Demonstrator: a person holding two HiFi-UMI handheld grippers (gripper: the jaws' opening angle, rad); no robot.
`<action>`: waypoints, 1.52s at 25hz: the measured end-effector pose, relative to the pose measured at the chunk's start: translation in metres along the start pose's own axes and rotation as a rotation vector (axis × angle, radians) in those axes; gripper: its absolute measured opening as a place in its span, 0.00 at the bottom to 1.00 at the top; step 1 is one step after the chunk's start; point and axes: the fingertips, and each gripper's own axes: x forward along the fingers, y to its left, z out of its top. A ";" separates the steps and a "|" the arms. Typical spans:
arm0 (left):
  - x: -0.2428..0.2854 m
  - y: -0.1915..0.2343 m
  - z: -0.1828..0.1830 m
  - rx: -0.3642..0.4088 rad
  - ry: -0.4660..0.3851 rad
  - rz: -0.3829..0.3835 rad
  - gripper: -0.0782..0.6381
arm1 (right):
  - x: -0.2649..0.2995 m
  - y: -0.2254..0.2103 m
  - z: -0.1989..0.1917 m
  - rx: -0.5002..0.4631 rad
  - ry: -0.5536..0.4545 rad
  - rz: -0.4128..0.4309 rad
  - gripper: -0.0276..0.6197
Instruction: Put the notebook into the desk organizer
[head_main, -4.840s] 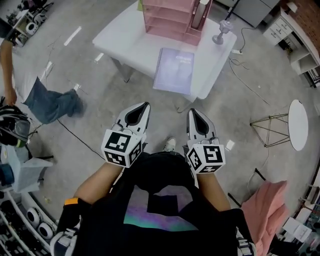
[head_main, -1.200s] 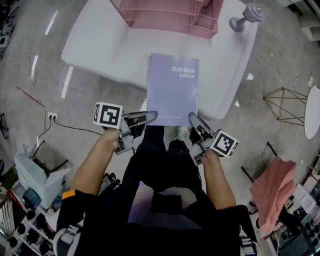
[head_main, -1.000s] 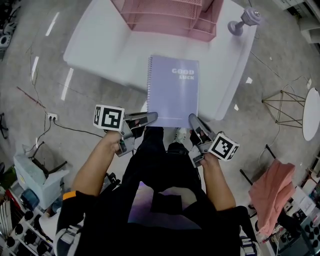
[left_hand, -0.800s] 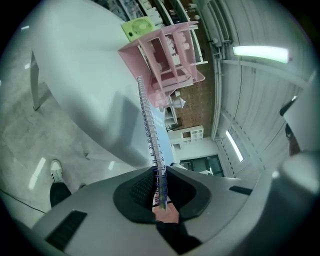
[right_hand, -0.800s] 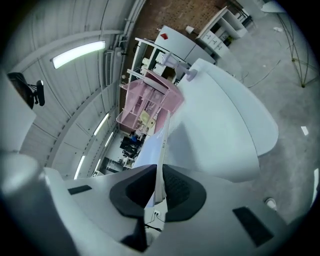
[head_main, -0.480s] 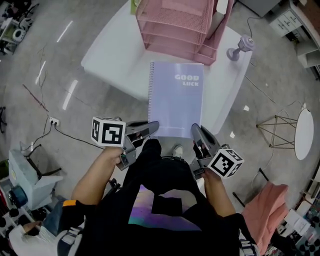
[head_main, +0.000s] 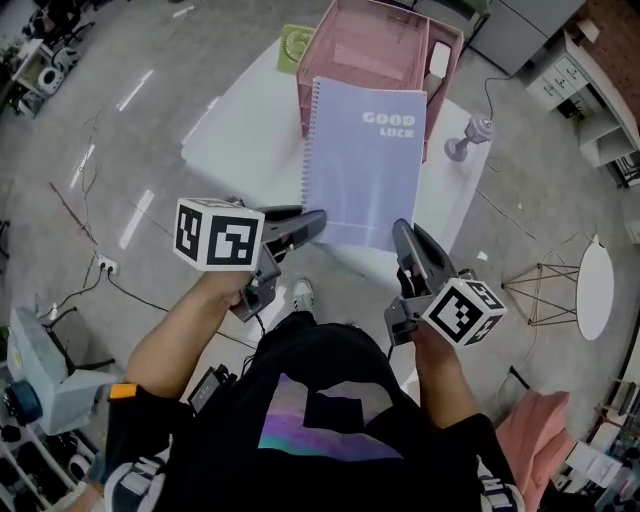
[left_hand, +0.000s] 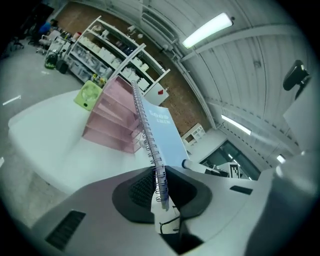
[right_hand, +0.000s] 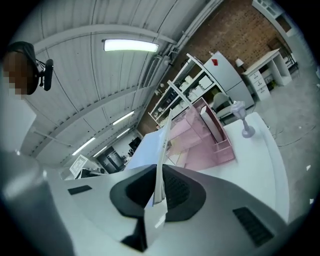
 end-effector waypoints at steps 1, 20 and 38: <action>-0.002 -0.003 0.011 0.028 -0.005 0.000 0.19 | 0.004 0.004 0.007 -0.011 -0.010 -0.009 0.11; 0.016 0.034 0.178 0.329 -0.037 0.111 0.21 | 0.112 0.018 0.128 -0.202 -0.137 -0.262 0.11; 0.067 0.110 0.258 0.526 0.040 0.274 0.23 | 0.214 -0.026 0.165 -0.306 -0.097 -0.496 0.11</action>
